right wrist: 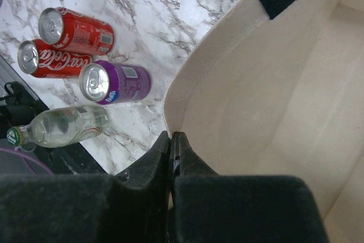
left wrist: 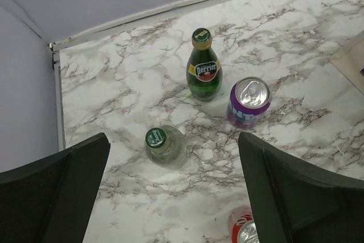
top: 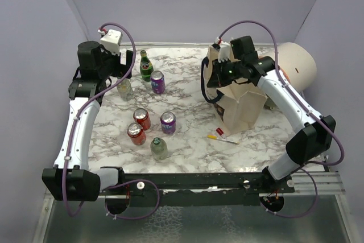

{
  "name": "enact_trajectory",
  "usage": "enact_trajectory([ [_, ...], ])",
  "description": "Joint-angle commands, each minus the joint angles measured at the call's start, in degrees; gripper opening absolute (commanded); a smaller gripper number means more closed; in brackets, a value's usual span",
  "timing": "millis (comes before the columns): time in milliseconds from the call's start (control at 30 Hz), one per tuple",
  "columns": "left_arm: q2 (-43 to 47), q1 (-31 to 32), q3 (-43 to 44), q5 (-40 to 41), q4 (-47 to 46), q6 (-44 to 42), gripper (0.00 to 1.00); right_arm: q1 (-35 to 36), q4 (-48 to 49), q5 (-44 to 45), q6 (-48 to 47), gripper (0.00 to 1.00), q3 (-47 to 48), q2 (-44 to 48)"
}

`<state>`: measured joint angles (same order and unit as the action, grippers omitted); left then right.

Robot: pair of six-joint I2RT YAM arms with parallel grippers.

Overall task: Place the beverage into the canvas bag
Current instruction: Move the canvas bag to the center of the board.

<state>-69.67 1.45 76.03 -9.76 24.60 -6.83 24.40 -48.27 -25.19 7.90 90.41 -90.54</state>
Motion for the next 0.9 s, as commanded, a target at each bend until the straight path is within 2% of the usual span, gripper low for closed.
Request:
enact_trajectory([
  [0, 0.26, -0.22, -0.41, -1.3, 1.93, -0.89, 0.99, 1.9, 2.75, -1.65, 4.32, 0.01, 3.55, -2.4],
  [300, 1.95, -0.22, -1.37, -2.16, 4.09, -2.25, 0.99, 4.0, 6.06, -2.96, 9.59, 0.01, 6.3, -6.29],
  [433, 2.39, -0.22, -2.05, -4.0, 5.09, -2.28, 0.99, 4.51, 7.18, -3.44, 9.67, 0.06, 7.51, -6.84],
  [500, 2.51, -0.22, -2.55, -4.57, 5.42, -2.31, 0.99, 4.51, 7.23, -2.55, 8.47, 0.14, 7.31, -6.36],
  [733, 2.7, -0.22, -4.85, -4.71, 5.04, -0.59, 0.99, 4.5, 6.89, 1.36, 1.81, 0.59, 5.41, -3.41],
  [867, 2.61, -0.22, -6.04, -5.76, 4.83, -0.46, 0.99, 4.51, 7.46, 4.7, -2.58, 0.7, 6.2, -1.57],
])
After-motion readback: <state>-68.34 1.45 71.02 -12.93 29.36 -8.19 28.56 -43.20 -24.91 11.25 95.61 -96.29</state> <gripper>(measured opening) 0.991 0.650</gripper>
